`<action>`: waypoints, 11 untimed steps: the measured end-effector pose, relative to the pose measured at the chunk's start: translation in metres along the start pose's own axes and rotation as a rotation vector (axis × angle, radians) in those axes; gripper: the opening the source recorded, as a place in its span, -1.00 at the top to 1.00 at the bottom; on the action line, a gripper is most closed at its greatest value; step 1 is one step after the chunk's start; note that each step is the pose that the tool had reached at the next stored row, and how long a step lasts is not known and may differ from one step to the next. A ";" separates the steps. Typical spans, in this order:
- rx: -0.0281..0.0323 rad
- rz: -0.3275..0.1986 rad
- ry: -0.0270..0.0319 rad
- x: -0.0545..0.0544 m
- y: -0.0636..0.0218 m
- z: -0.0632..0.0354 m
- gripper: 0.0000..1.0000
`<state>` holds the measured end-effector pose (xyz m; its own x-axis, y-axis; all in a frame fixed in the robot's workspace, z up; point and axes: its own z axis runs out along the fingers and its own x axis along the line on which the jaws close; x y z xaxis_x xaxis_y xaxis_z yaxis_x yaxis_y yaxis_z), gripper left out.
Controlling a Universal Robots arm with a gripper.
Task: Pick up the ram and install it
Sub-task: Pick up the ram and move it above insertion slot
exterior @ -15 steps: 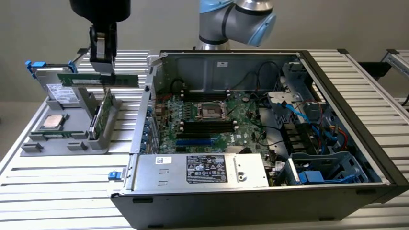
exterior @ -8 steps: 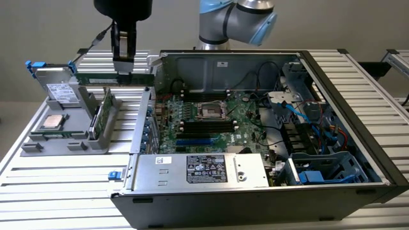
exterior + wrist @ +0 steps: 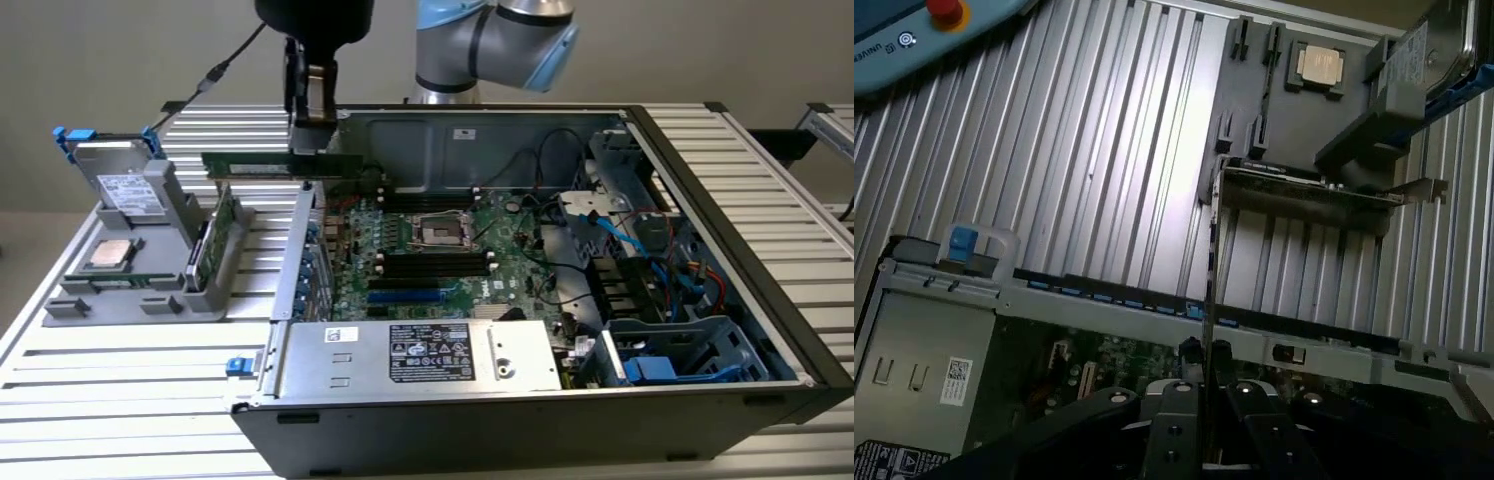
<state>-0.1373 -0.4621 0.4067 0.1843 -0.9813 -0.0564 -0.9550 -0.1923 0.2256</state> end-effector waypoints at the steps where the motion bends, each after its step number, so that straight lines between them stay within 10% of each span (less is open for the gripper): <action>1: -0.0001 -0.001 0.0002 0.001 -0.0043 -0.0010 0.73; 11: -0.0010 -0.010 0.0023 0.009 -0.0481 -0.0114 0.73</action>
<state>-0.0870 -0.4621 0.4064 0.1946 -0.9792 -0.0565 -0.9528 -0.2024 0.2261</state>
